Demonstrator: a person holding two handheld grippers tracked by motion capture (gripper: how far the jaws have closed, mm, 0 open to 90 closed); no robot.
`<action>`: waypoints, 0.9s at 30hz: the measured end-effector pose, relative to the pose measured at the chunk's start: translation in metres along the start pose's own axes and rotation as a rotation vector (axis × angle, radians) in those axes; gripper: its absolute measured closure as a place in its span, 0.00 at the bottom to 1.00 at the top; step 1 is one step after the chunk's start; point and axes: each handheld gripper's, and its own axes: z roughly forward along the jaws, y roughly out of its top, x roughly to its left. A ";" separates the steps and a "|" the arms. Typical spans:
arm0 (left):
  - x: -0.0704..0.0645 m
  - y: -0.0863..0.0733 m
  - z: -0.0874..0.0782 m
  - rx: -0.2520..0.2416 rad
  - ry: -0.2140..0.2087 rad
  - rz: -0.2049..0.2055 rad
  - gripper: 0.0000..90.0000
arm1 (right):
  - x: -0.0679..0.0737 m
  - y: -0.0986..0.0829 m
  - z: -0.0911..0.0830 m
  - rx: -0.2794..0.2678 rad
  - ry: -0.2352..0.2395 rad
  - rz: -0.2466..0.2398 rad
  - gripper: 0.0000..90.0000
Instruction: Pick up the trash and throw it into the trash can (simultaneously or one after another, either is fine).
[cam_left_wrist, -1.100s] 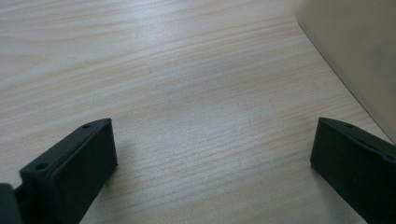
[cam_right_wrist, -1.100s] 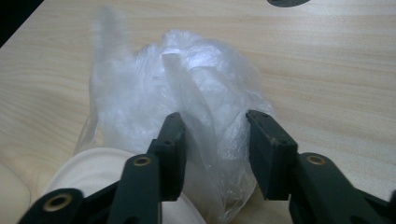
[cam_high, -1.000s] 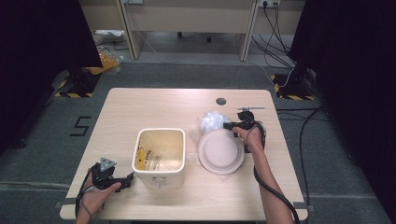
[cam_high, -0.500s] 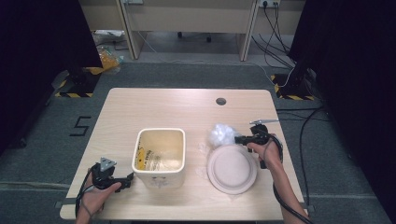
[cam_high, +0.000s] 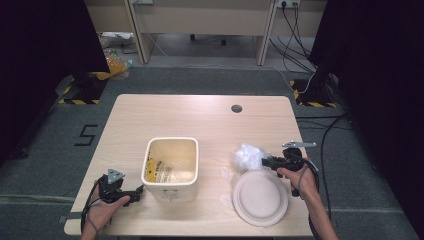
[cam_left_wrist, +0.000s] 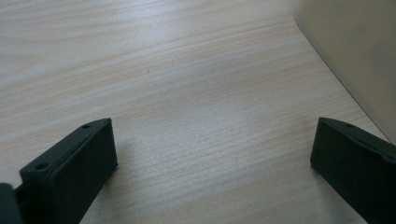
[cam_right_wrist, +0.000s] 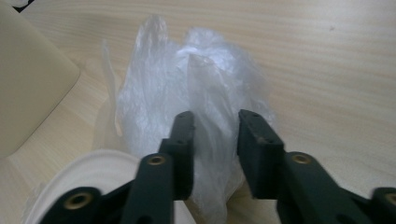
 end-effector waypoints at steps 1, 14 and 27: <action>0.000 0.000 0.000 0.000 0.000 -0.001 0.00 | 0.006 0.005 -0.005 -0.021 -0.044 -0.030 0.59; -0.011 0.005 -0.004 -0.010 -0.022 -0.018 0.16 | 0.064 0.028 -0.014 -0.112 0.057 -0.106 0.44; -0.019 0.013 -0.017 -0.052 -0.067 -0.030 0.16 | 0.112 0.023 0.020 -0.037 0.155 -0.190 0.43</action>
